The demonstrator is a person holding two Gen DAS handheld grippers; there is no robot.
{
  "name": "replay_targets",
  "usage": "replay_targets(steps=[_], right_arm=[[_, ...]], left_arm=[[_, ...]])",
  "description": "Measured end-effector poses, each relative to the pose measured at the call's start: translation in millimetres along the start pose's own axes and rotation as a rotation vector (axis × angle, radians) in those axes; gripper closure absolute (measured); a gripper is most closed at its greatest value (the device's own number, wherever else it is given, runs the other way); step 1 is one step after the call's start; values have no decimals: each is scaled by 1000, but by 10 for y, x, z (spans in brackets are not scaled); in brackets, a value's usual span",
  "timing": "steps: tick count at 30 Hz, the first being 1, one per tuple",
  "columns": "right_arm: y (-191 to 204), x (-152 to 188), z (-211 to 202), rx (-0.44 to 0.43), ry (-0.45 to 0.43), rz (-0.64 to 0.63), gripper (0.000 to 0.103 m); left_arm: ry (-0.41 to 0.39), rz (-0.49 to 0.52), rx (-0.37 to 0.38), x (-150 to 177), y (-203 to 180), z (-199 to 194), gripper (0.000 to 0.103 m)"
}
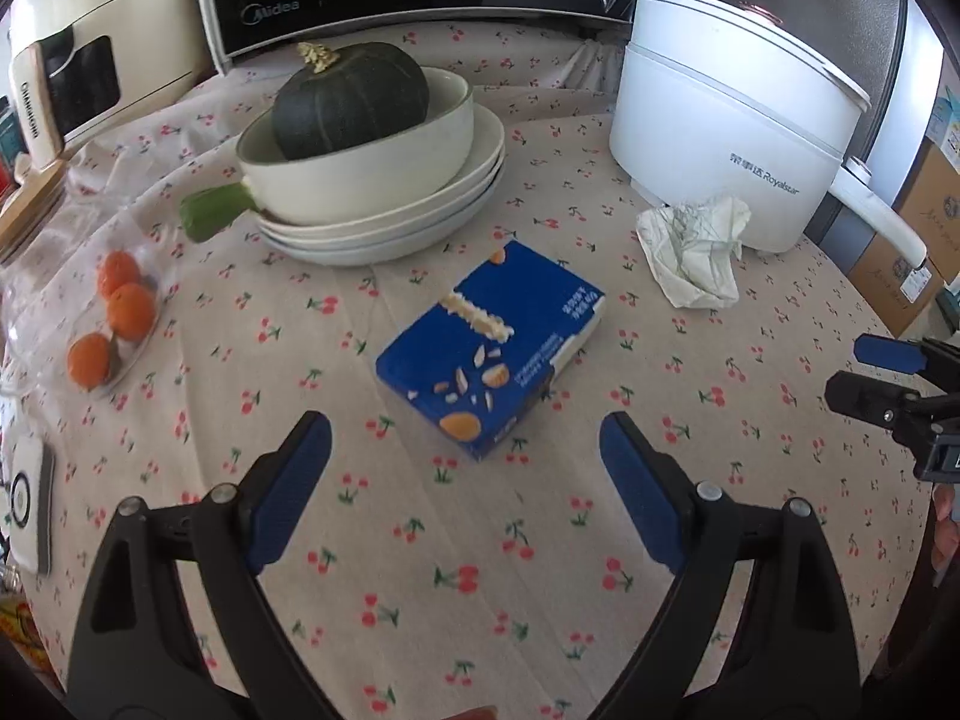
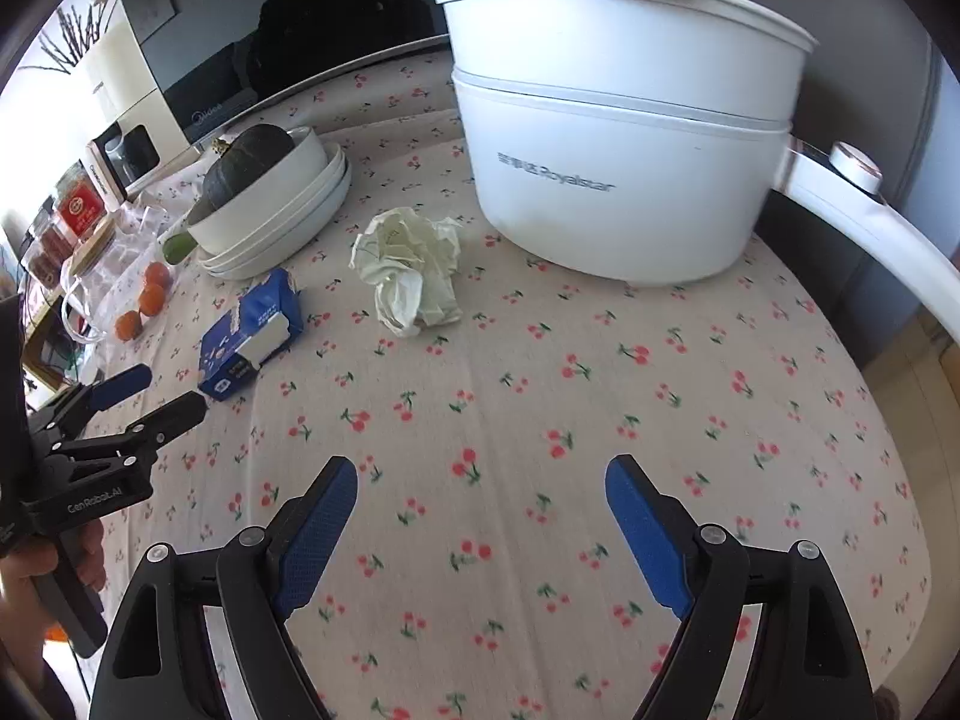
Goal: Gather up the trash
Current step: 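Grasp the blue snack box with the left tool while the right tool grasps the crumpled napkin, then carry the box and napkin over the brown bin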
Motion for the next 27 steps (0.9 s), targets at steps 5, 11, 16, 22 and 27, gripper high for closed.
replay_targets(steps=[5, 11, 16, 22, 27], right_arm=[[99, -298, 320, -23, -42, -16, 17], [138, -576, 600, -36, -74, -6, 20], [201, -659, 785, -23, -56, -28, 47], [182, -609, 763, -16, -58, -36, 64], [106, -428, 550, -9, -51, -46, 64]], left_arm=[[-13, 71, 26, -115, 17, 234, 12], [-6, 101, 74, -106, 14, 381, 14], [-3, 80, 118, -149, 3, 402, 25], [4, 37, 86, -96, -2, 352, 27], [14, -13, 32, 33, -31, 223, 27]])
Point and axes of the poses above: each gripper's, at about its wrist camera, not at the fingertips, and z roughly the way its jaws point, y to its left, x to its underside, the point moved 9 cm from there along z, roughly the way its jaws point, and after that the axes turned 9 degrees about -z, right-handed, at the moved point
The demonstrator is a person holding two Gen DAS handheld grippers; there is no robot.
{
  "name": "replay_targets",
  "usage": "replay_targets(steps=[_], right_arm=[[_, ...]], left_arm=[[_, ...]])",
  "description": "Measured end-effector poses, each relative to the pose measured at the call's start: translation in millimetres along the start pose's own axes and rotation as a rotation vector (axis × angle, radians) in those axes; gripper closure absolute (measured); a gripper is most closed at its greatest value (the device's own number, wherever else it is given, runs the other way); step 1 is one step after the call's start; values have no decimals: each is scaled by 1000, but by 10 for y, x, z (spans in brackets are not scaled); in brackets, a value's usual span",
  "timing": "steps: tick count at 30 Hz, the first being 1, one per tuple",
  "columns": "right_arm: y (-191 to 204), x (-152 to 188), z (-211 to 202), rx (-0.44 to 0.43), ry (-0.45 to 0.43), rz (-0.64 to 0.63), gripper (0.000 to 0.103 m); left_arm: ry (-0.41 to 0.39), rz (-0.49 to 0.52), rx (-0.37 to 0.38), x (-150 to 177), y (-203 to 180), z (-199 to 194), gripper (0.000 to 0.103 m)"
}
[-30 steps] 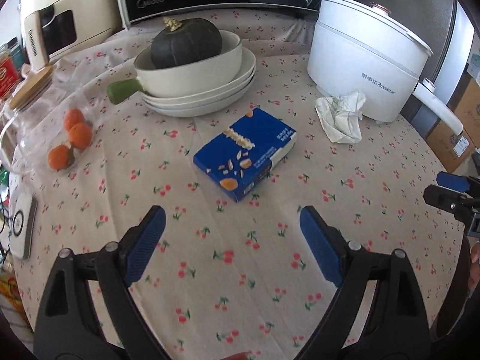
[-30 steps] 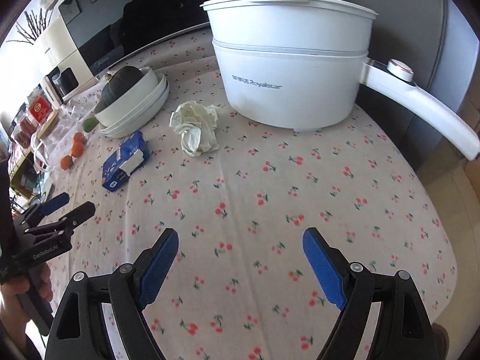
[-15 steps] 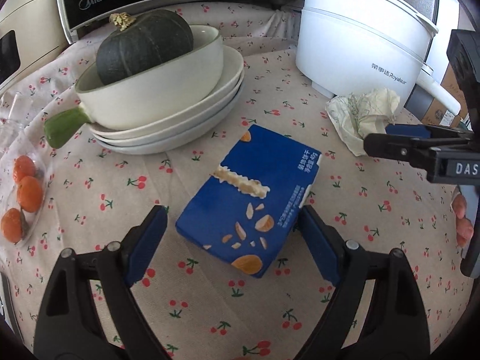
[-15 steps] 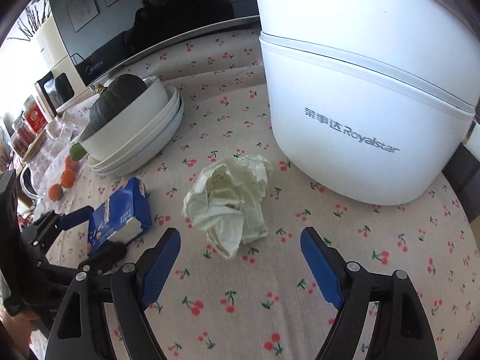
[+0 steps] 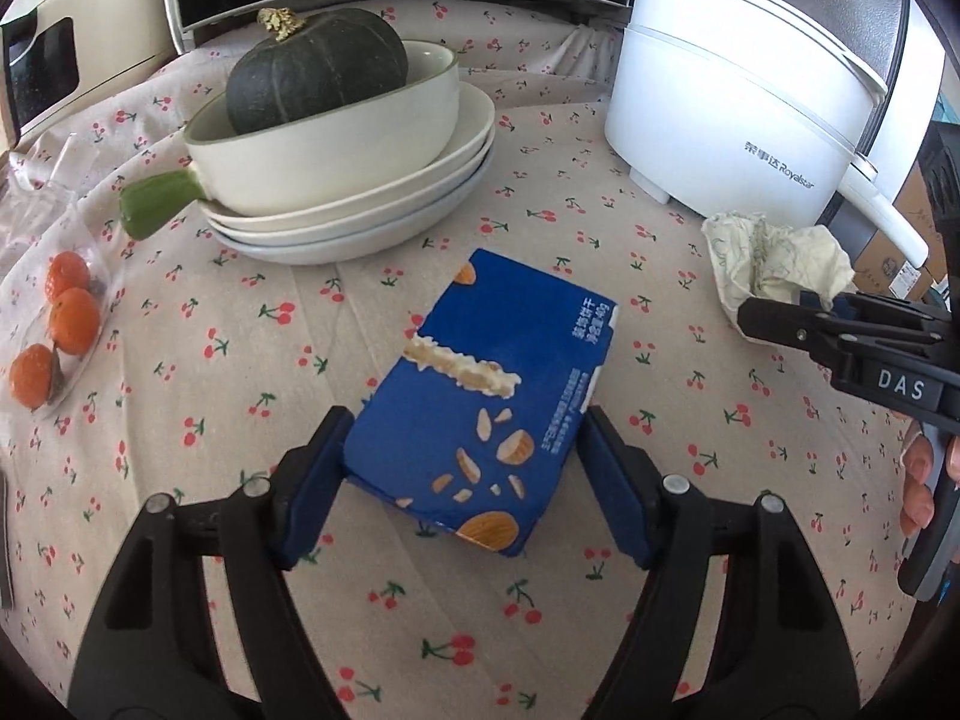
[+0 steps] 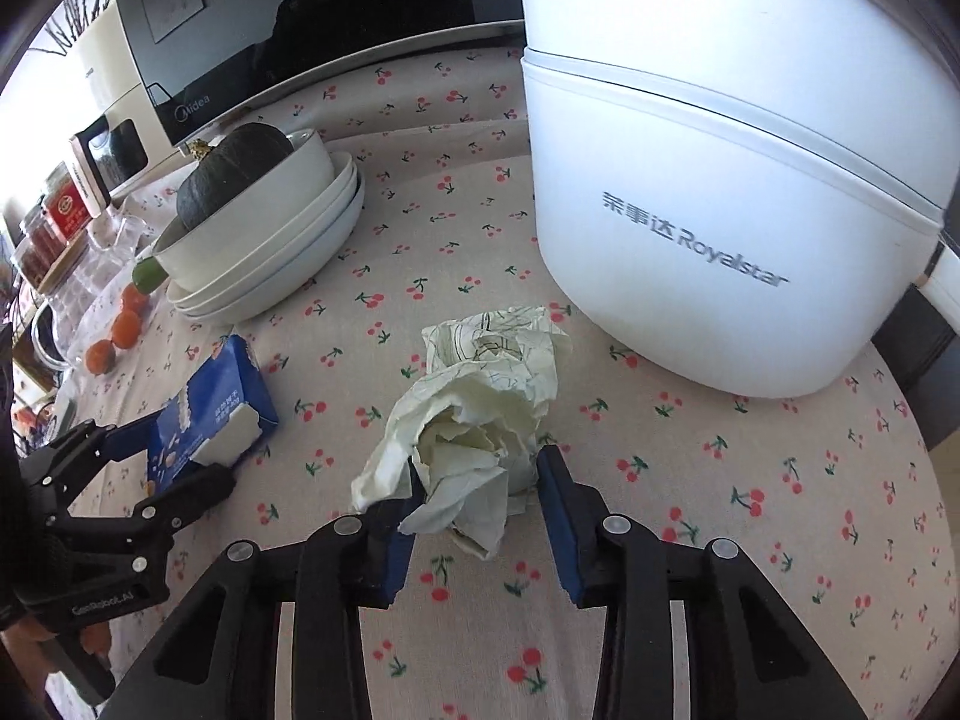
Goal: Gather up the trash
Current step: 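Carry the box and napkin over the brown bin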
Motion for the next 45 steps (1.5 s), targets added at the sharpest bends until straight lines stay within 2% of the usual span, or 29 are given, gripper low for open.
replay_targets(steps=[12, 30, 41, 45], right_arm=[[-116, 690, -917, 18, 9, -1, 64], [-87, 1795, -2020, 25, 30, -48, 64], [-320, 2311, -2489, 38, 44, 26, 64], [-507, 2555, -2522, 63, 85, 55, 64]], left_arm=[[27, 8, -44, 581, -475, -699, 27], [60, 25, -6, 1446, -1090, -1563, 27], [109, 23, 44, 1835, -1464, -1734, 27], [133, 22, 76, 1906, -1653, -1691, 27]])
Point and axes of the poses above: each gripper's, at about its wrist camera, not at the fingertips, and z roughly the way its jaws point, y to its left, x to its underside, the point moved 9 cm from there along z, roughly the way its jaws point, and after that the axes turned 9 degrees about -z, right-handed, at the moved point
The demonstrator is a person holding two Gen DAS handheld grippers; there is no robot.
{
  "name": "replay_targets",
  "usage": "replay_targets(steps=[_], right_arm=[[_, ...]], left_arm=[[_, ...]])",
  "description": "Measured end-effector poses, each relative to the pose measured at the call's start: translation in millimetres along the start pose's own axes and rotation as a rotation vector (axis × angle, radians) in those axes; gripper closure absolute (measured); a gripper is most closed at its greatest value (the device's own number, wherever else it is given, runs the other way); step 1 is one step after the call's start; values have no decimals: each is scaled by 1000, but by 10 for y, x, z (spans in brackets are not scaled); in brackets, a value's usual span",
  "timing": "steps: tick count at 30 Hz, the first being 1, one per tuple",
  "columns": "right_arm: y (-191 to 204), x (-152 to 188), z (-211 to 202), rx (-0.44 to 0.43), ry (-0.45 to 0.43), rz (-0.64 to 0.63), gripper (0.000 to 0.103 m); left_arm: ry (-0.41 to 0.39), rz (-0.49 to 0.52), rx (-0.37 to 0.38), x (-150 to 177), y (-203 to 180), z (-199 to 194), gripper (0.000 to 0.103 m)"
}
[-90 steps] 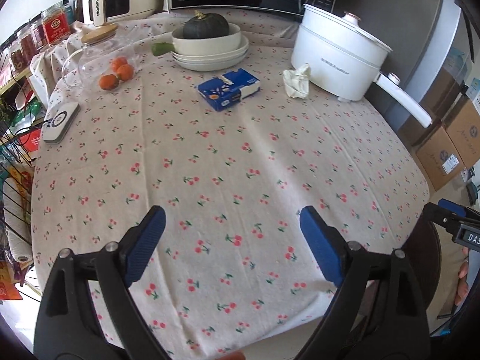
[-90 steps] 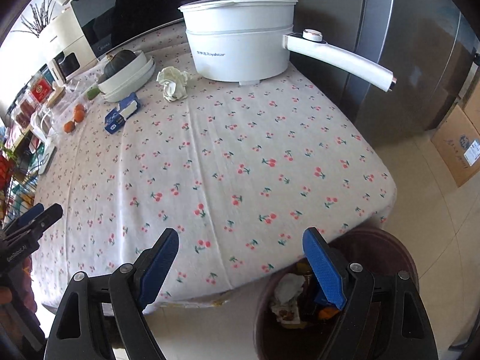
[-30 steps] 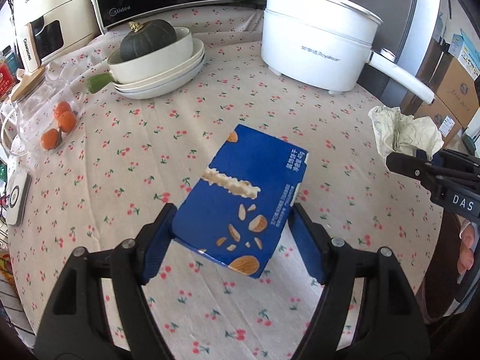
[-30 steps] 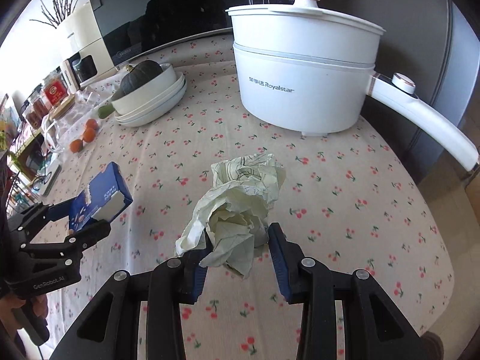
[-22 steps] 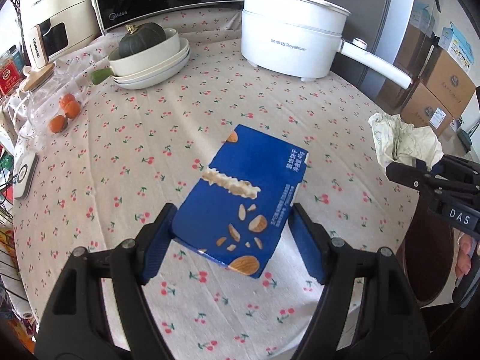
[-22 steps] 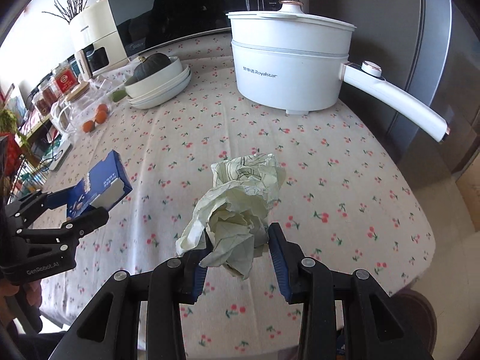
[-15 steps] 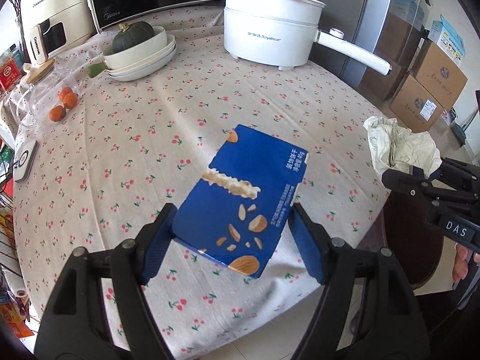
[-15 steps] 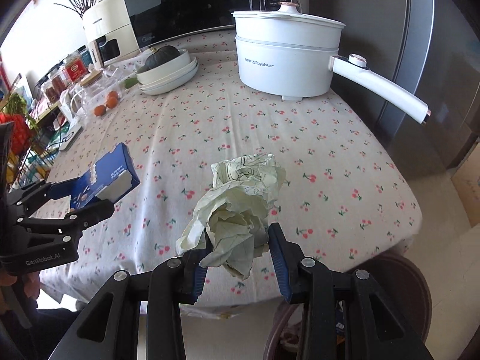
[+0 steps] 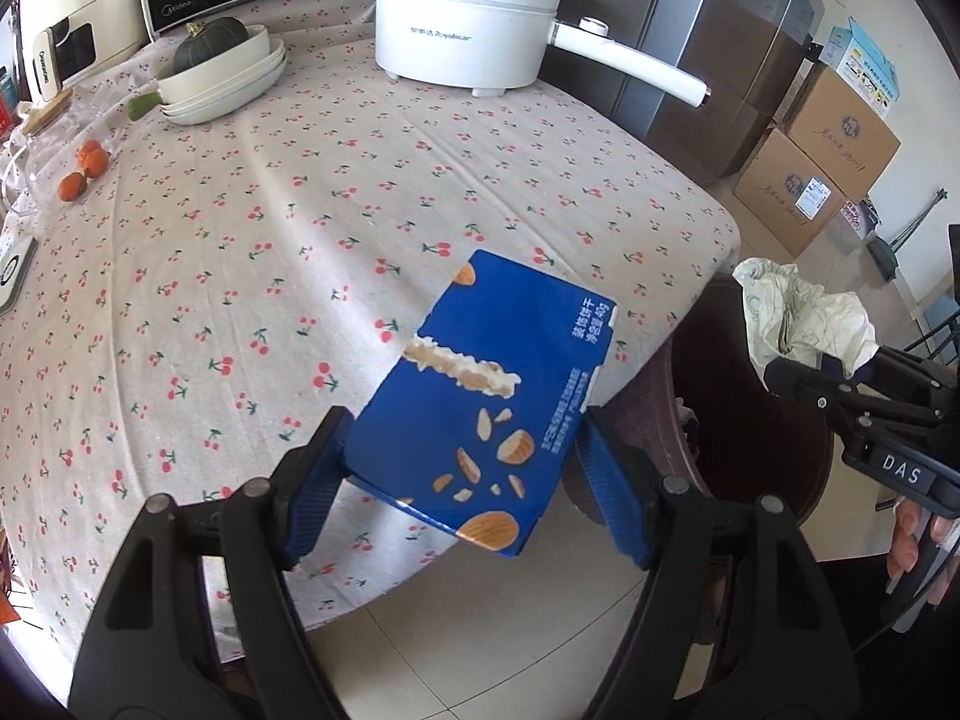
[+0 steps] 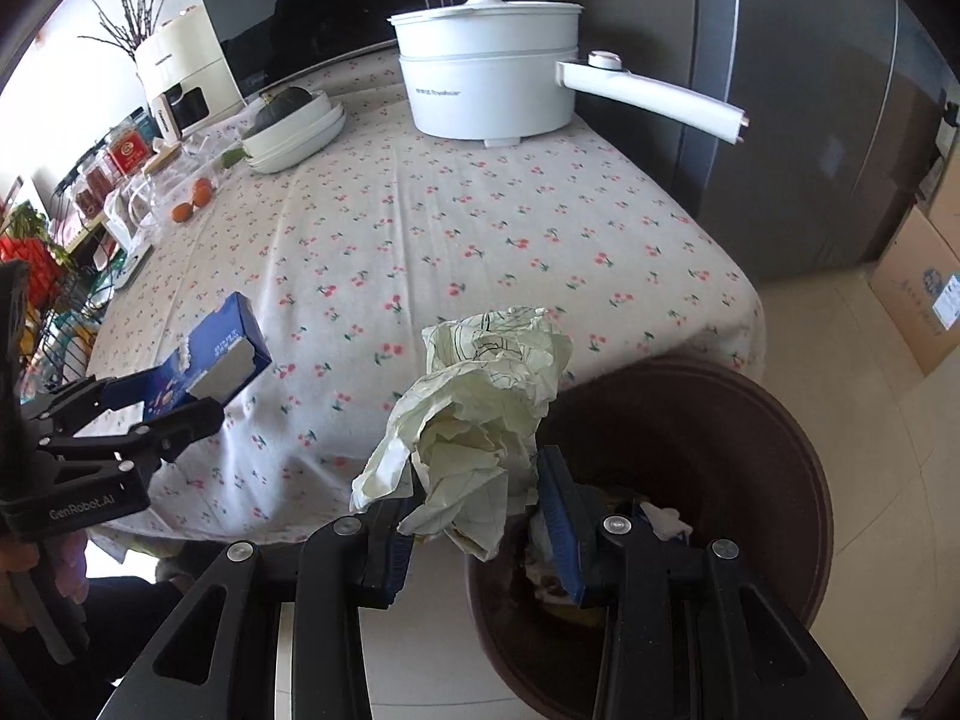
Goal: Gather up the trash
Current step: 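Carry the box and napkin over the brown bin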
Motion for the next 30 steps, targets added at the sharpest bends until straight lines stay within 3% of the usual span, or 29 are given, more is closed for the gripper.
replay_targets(steps=[8, 24, 30], right_arm=[[-463, 345, -56, 80, 27, 25, 63], [-1298, 930, -213, 127, 51, 181, 63], [-1422, 998, -250, 130, 51, 206, 63]], left_arm=[[30, 91, 18, 80, -466, 195, 27], [102, 294, 128, 342, -1538, 597, 26], [78, 346, 86, 352, -1609, 639, 14]])
Point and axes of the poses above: each gripper's, at about its wrist camera, not at the fingertips, and z roughly the way its jaws point, y to its left, x to its underside, the point moved 9 cm from there along z, roughly the way its jaws point, and after that the axes turned 9 degrees about -z, right-handed, at the moved point
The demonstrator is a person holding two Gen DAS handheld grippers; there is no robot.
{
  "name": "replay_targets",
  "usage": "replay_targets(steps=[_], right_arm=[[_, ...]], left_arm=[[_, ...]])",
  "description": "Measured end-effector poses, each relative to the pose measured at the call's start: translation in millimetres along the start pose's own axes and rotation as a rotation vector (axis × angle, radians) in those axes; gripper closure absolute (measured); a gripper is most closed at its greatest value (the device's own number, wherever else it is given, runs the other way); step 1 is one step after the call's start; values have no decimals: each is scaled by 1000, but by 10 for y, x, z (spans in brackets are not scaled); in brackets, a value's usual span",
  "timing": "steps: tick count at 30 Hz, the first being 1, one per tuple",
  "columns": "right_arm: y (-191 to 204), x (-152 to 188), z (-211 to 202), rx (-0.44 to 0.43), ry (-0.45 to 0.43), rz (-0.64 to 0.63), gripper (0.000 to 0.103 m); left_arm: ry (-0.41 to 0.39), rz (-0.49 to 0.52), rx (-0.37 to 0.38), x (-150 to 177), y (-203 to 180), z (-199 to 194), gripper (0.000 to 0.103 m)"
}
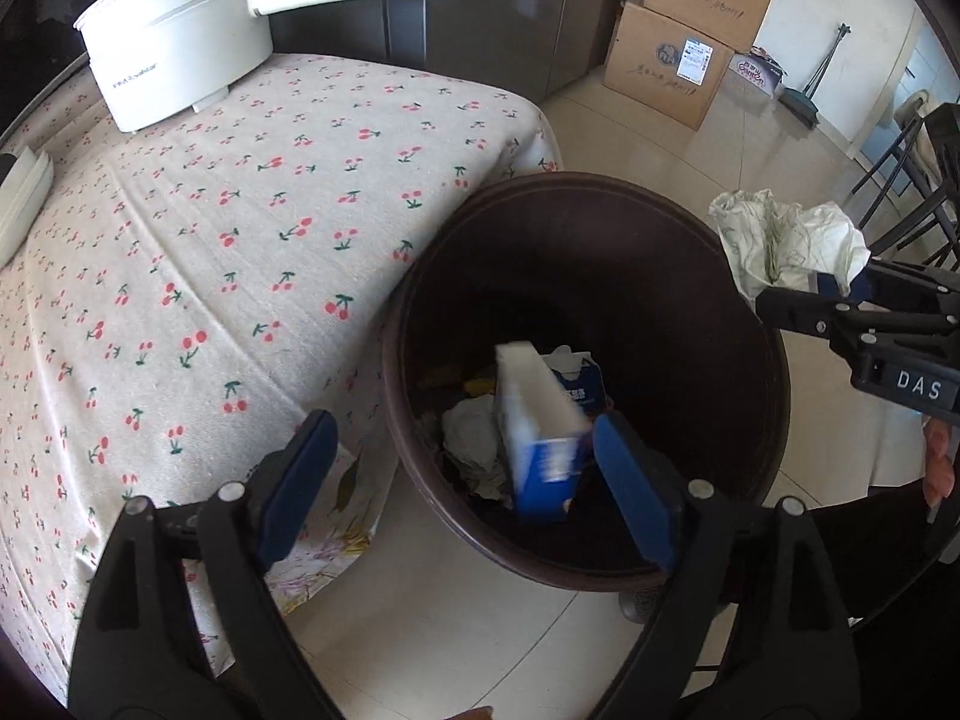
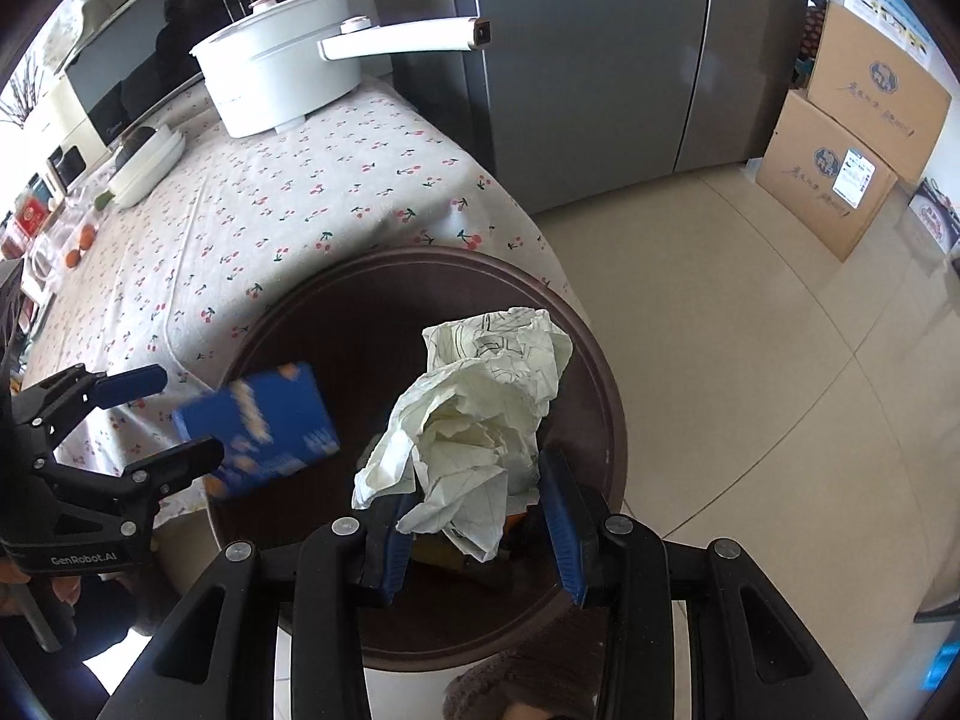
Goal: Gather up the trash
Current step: 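Carry the box and napkin over the brown bin, then open the left tool to drop the box while the right tool releases the napkin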
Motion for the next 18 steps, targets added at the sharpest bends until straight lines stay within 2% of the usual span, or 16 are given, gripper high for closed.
replay_targets(steps=[2, 10, 11, 13, 14, 15, 18], right_arm=[[-10, 6, -9, 2, 0, 0, 63], [56, -39, 24, 2, -1, -14, 60], [56, -39, 29, -2, -1, -6, 56], [42, -41, 50, -6, 7, 17, 32], [25, -37, 55, -5, 11, 32, 26], [13, -39, 50, -7, 10, 45, 22], [-11, -45, 40, -11, 13, 61, 21]], left_arm=[[-10, 1, -18, -14, 32, -9, 11], [-11, -44, -25, -11, 171, -38, 10], [-11, -45, -26, -7, 181, -45, 10], [-11, -45, -28, 6, 185, -56, 10], [-11, -44, -30, 12, 189, -63, 10], [-11, -41, -33, 16, 192, -69, 10], [-16, -28, -51, 31, 206, -89, 10]])
Point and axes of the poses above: each gripper's, at about its wrist camera, not at the fingertips, and z roughly the way its jaws point, y to its left, x to its underside, the point moved 9 cm from there along z, roughly the way its jaws point, and after that the axes turned 9 degrees about -z, right-handed, at the moved point
